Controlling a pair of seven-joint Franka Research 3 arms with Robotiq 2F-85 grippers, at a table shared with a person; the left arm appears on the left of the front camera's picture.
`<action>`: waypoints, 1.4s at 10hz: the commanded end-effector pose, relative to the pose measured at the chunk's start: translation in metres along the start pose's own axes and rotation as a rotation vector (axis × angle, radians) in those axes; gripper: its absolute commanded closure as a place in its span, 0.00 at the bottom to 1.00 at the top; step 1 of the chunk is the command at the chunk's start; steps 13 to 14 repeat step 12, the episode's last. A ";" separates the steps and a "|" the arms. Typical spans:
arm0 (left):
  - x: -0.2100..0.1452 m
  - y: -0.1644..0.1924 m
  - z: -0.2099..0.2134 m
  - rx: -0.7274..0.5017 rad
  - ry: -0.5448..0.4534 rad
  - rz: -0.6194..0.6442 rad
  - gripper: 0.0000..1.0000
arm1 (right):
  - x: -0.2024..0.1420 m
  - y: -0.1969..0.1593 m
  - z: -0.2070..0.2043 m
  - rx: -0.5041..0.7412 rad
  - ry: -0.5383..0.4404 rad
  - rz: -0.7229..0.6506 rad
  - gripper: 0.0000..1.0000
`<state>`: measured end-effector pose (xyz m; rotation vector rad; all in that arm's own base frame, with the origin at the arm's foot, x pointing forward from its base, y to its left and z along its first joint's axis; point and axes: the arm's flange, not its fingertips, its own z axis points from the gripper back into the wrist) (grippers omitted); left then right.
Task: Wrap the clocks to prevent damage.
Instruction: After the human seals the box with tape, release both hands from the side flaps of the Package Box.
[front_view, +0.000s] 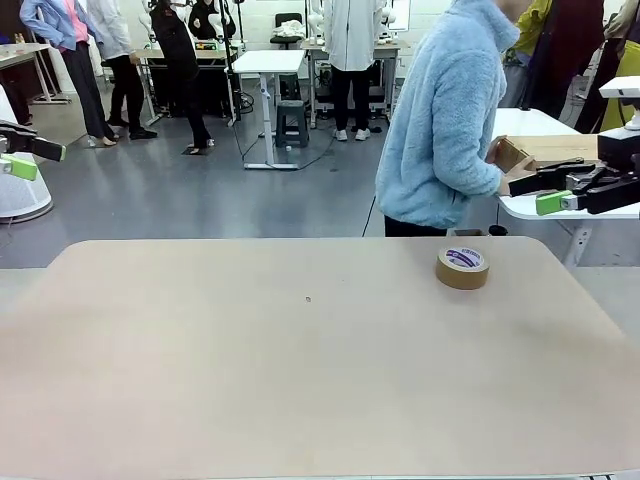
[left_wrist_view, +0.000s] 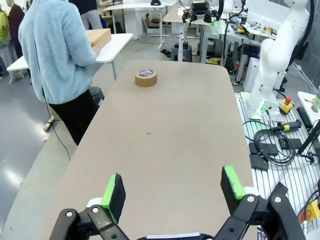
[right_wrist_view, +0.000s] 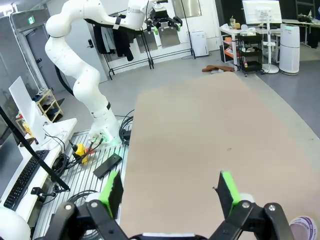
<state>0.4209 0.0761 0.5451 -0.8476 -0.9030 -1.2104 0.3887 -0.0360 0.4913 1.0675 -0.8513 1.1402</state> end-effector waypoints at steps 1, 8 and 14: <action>0.001 0.000 0.000 0.004 -0.017 -0.002 0.00 | 0.001 0.001 0.002 0.006 -0.017 0.010 0.00; 0.001 0.000 0.000 0.004 -0.017 -0.002 0.00 | 0.001 0.001 0.002 0.006 -0.017 0.010 0.00; 0.001 0.000 0.000 0.004 -0.017 -0.002 0.00 | 0.001 0.001 0.002 0.006 -0.017 0.010 0.00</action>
